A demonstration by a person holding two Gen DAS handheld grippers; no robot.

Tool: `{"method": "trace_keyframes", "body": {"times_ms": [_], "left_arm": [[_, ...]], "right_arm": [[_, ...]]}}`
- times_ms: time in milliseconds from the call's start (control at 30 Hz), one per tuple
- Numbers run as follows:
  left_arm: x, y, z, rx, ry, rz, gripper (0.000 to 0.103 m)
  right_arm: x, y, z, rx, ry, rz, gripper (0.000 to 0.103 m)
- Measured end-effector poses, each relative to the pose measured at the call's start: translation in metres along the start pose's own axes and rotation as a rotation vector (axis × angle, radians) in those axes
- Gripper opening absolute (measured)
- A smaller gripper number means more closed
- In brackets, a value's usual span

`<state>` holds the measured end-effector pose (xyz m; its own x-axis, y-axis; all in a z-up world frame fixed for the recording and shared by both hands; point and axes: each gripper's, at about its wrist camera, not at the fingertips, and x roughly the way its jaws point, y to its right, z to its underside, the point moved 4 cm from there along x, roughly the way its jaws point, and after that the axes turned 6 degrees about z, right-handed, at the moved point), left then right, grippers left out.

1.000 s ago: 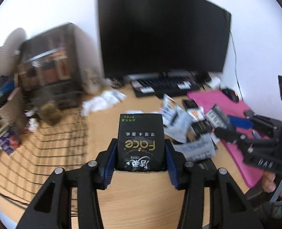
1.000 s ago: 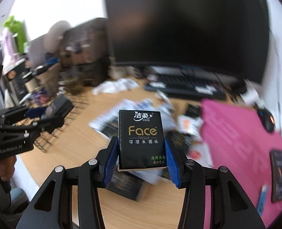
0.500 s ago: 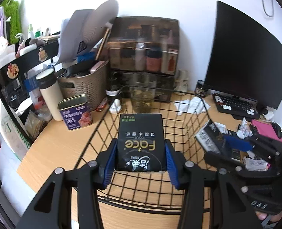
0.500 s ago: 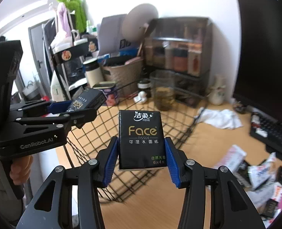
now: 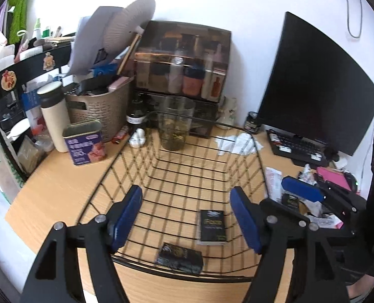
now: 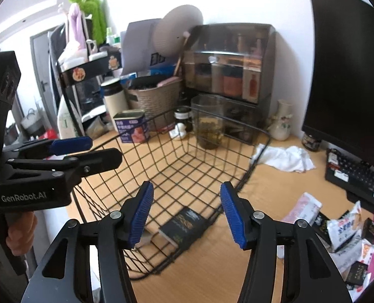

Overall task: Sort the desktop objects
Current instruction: 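Carry both tissue packs to the wire basket and release them, then return both tools to the desk over the remaining items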

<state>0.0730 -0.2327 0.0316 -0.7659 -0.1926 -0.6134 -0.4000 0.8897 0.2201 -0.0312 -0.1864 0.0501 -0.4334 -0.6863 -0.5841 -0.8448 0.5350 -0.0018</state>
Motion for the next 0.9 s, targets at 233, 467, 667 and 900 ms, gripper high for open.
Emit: {"method": "trace_keyframes", "body": {"times_ms": [233,467,667,900], "left_arm": [[0.002,0.058,0.014,0.085,-0.033,0.068,0.076],[0.012,0.152,0.056,0.255,-0.124,0.204,0.08],[0.07,0.217,0.12,0.407,-0.29,0.255,0.081],[0.107,0.217,0.151,0.361,-0.393,0.238,0.081]], "right_arm": [[-0.038,0.045,0.029,0.031,-0.012,0.073,0.054],[-0.105,0.144,0.102,0.142,-0.079,0.289,0.059],[-0.116,0.198,0.168,0.242,-0.212,0.394,0.062],[-0.093,0.232,0.197,0.212,-0.323,0.529,0.062]]}}
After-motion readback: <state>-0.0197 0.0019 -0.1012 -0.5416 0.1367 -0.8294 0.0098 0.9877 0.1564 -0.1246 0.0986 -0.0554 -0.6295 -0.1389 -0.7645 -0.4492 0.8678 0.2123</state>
